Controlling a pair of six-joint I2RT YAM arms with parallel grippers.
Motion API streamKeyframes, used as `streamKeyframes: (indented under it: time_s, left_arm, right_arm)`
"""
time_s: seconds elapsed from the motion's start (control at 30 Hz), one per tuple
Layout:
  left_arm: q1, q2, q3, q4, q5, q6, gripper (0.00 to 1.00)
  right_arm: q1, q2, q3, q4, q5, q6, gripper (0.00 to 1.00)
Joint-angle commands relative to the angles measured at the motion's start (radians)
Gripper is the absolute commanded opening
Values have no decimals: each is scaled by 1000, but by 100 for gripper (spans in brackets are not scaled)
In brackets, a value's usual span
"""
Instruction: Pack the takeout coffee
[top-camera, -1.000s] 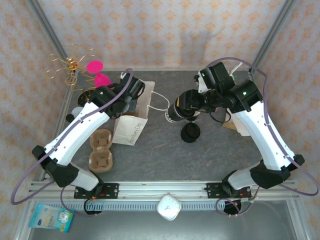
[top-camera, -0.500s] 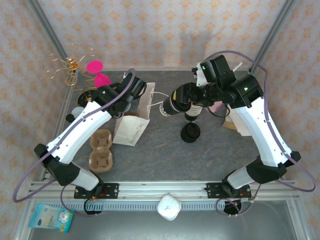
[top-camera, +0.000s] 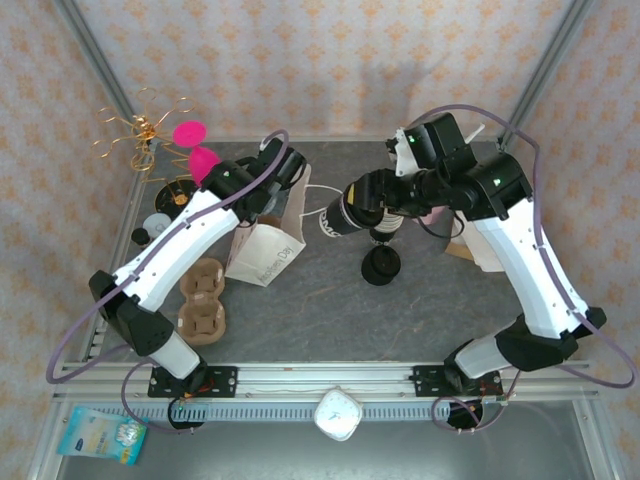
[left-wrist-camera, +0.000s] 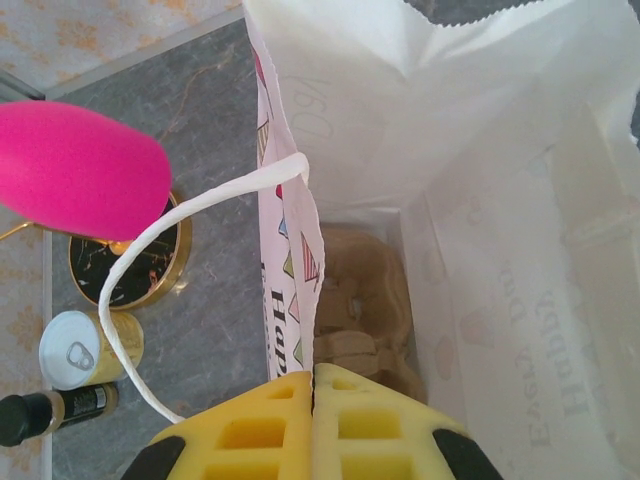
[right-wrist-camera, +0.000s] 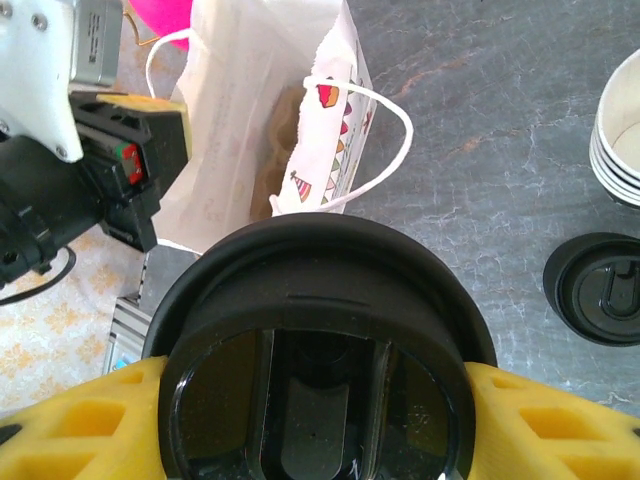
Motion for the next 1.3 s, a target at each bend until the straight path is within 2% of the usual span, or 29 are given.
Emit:
streamKeyframes:
  time_s: [0.0, 0.23, 0.37, 0.53, 0.8, 0.97, 1.27]
  left_arm:
    - [3, -3, 30, 3, -20, 33, 0]
    - [10, 19, 26, -21, -119, 28, 0]
    - [-2, 13, 44, 4, 7, 23, 0]
    - [-35, -9, 69, 21, 76, -22, 0]
    - [-54, -101, 1, 107, 162, -105, 0]
    - [-57, -150, -63, 180, 257, -149, 0]
    - [-62, -154, -134, 231, 280, -185, 0]
  right_arm:
    - [-1, -37, -2, 1, 7, -8, 59]
    - [-2, -64, -9, 1, 1, -10, 58]
    - [-3, -33, 28, 3, -10, -3, 58]
    - [-3, 48, 111, 4, -28, -28, 58]
    - [-3, 124, 172, 3, -27, -29, 58]
    - [-2, 155, 203, 3, -31, -15, 57]
    - [-1, 160, 239, 3, -56, -2, 57]
